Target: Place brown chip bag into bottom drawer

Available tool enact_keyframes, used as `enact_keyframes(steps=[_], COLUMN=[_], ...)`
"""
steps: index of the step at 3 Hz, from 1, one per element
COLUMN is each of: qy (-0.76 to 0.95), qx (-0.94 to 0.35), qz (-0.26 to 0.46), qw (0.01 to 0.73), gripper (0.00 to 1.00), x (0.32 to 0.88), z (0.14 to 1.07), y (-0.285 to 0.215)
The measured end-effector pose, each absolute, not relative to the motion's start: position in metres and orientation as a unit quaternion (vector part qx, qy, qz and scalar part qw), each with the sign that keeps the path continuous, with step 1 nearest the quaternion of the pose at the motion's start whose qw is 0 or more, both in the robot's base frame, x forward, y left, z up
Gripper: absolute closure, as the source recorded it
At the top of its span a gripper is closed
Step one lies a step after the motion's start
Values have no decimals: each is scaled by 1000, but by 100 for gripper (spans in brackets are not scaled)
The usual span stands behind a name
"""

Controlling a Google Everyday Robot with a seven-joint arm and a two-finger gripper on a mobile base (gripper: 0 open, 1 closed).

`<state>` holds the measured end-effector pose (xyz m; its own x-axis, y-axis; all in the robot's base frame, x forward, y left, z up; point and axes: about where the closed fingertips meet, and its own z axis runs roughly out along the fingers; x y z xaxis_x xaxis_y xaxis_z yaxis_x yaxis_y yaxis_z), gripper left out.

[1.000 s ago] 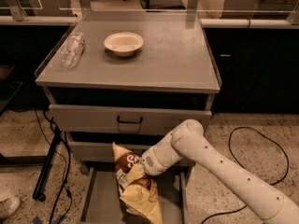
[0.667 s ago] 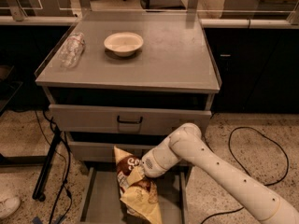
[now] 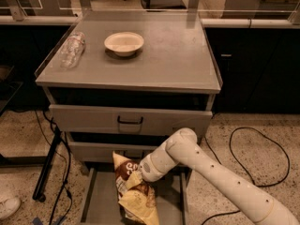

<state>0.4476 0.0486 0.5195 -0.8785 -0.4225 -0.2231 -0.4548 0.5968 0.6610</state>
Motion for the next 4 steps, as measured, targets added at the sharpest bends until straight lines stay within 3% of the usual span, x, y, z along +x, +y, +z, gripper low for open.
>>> enact_keyframes(steps=[2, 4], qy=[885, 886], qx=[-205, -190], qz=[416, 420], qw=[-33, -43], gripper=[100, 100], x=[435, 442], z=[425, 397], y=[74, 75])
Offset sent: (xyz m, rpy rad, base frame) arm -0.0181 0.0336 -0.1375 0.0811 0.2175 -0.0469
